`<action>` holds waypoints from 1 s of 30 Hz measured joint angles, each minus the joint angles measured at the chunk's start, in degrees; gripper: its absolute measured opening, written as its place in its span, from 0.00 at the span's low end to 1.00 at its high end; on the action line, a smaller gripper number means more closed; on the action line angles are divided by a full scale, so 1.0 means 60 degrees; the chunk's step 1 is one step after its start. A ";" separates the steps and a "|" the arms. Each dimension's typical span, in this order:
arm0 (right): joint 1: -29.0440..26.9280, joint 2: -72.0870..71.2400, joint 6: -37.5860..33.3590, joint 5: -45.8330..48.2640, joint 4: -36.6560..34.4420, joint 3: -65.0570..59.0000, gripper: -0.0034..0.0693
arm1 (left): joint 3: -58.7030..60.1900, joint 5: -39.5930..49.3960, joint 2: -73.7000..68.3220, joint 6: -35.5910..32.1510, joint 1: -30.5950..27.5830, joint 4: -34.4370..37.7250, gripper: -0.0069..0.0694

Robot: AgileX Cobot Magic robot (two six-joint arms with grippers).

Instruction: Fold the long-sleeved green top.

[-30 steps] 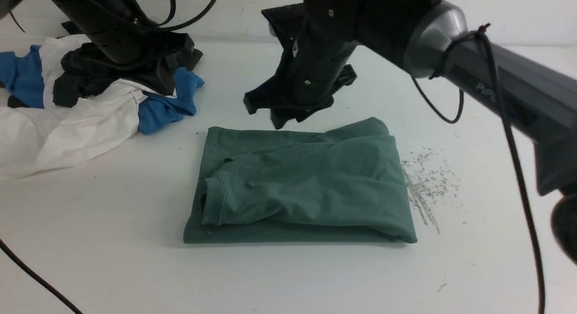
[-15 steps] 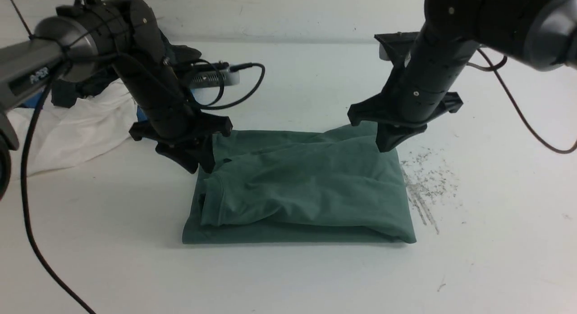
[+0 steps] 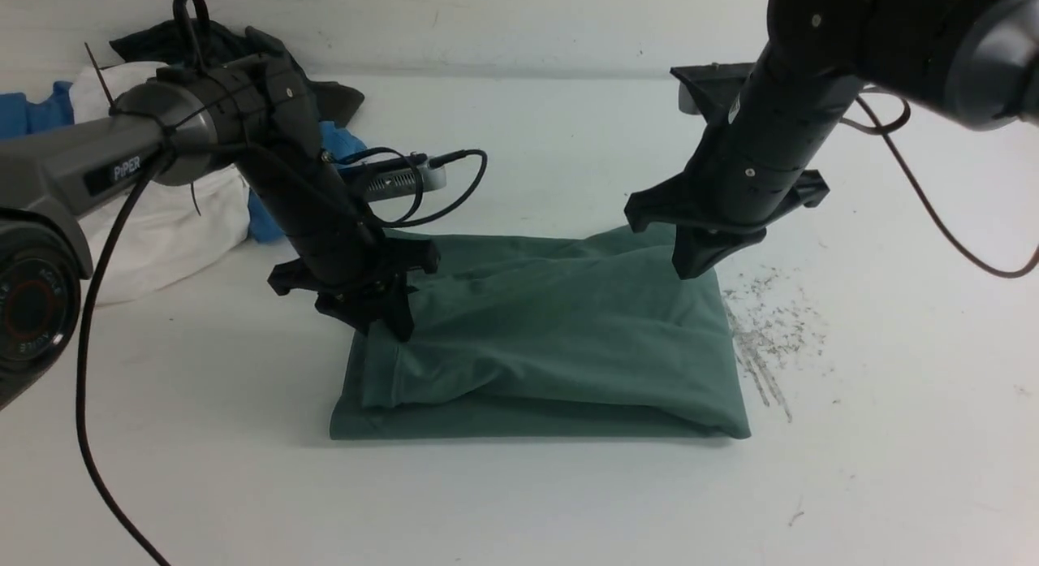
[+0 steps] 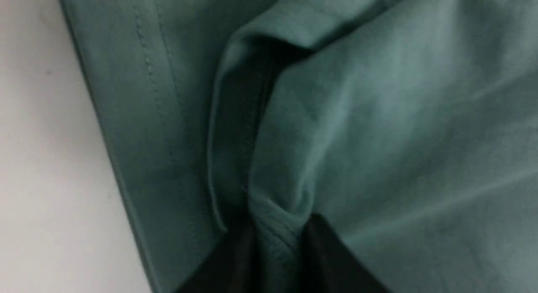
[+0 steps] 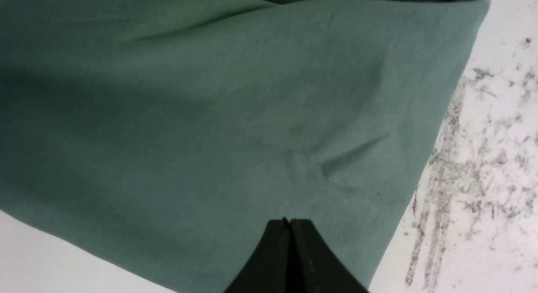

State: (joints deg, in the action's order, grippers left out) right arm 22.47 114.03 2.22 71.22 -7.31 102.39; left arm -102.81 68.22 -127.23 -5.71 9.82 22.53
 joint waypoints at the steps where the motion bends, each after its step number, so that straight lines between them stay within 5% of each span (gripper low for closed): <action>1: 0.0000 0.0000 -0.0001 0.0000 0.0000 0.0000 0.03 | -0.0037 0.0031 0.0000 -0.0018 0.0000 0.0000 0.16; 15: 0.0022 0.0356 -0.0916 -0.0062 -0.0943 -0.0369 0.03 | -0.1231 0.0304 0.0997 -0.0183 0.0000 -0.0378 0.11; 22: 0.0274 0.0597 -0.1083 -0.0116 -0.1080 -0.1434 0.03 | -0.1243 0.0390 0.1158 0.0063 0.0000 -0.1554 0.12; 25: 0.0401 0.0597 -0.1118 -0.0146 -0.1091 -0.1698 0.03 | -0.1243 0.0390 0.1158 0.0243 0.0000 -0.1846 0.15; 30: 0.0565 0.0737 -0.1175 -0.0294 -0.1121 -0.1855 0.03 | -0.1243 0.0390 0.1158 0.0623 0.0008 -0.2703 0.36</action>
State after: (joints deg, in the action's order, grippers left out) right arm 25.86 118.45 -4.83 69.45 -14.04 91.26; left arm -110.26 70.56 -120.28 -1.97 9.87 6.31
